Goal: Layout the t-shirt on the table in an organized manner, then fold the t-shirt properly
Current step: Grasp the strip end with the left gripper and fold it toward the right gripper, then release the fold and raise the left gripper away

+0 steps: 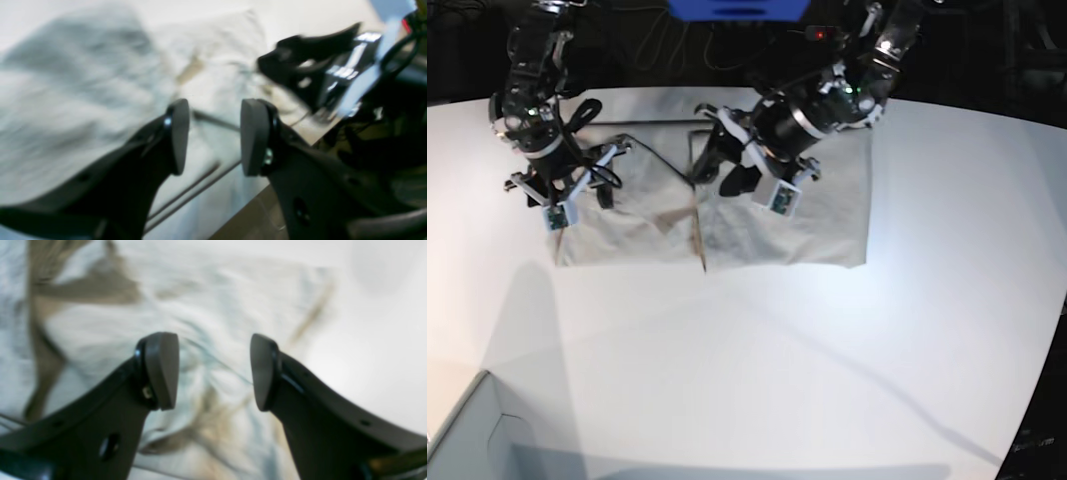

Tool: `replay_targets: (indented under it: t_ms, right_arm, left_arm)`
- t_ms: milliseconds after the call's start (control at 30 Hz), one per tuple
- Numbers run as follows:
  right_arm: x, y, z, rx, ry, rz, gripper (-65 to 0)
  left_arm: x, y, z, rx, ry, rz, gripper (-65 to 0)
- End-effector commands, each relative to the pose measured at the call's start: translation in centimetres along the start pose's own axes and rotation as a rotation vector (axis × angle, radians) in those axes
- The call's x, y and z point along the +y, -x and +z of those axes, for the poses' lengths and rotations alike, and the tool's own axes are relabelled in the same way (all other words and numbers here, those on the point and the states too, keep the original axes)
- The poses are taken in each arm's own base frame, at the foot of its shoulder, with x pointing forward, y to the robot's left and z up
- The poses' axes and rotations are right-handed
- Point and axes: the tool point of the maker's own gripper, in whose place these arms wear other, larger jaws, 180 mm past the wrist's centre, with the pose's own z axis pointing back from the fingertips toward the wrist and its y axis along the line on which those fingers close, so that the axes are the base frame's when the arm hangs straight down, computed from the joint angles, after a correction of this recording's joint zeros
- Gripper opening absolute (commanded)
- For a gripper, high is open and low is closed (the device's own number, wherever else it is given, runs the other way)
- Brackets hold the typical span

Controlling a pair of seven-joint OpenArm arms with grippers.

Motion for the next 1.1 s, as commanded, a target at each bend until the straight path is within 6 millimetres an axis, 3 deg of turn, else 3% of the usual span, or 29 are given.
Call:
replay_targets:
  t_ms: [0,100,233,300,533,633,700,833,1067]
  right_arm:
    - [-0.8,-1.7,0.4,-0.057,0.019,0.005,-30.6]
    - [-2.6,-1.3,1.1,-0.055,0.067,-0.013,-29.0]
    - [-3.7,-0.3,1.1,-0.017,0.093,-0.036,-20.7]
    - [-3.7,-0.6,0.7,-0.008,0.090,-0.036,-19.4]
    - [-3.5,1.5,-2.1,0.072,0.056,-0.122,-19.5]
    - [-4.4,2.4,-2.8,0.088,0.068,-0.175,-19.5]
    - [-5.1,2.6,-2.9,0.089,0.084,-0.200,-19.5]
    - [-5.6,2.7,-2.8,0.087,0.096,-0.210,-19.5]
    - [-5.8,2.5,-2.7,0.081,0.102,-0.209,-19.5]
  left_arm:
    - [0.0,-1.2,0.4,-0.037,0.020,-0.004,-40.5]
    - [3.9,-2.0,1.9,-0.058,-0.049,0.033,-40.5]
    - [10.2,-4.6,5.1,-0.153,-0.204,0.107,-40.5]
    - [13.3,-6.2,7.4,-0.218,-0.288,0.134,-40.5]
    - [22.1,-8.0,17.0,-0.373,-0.584,0.202,-40.5]
    - [25.2,-7.2,20.6,-0.405,-0.698,0.242,-40.5]
    - [27.1,-5.7,22.5,-0.404,-0.766,0.291,-40.5]
    - [29.0,-2.6,23.5,-0.365,-0.823,0.366,-40.5]
    - [29.1,-1.3,23.0,-0.350,-0.821,0.404,-40.5]
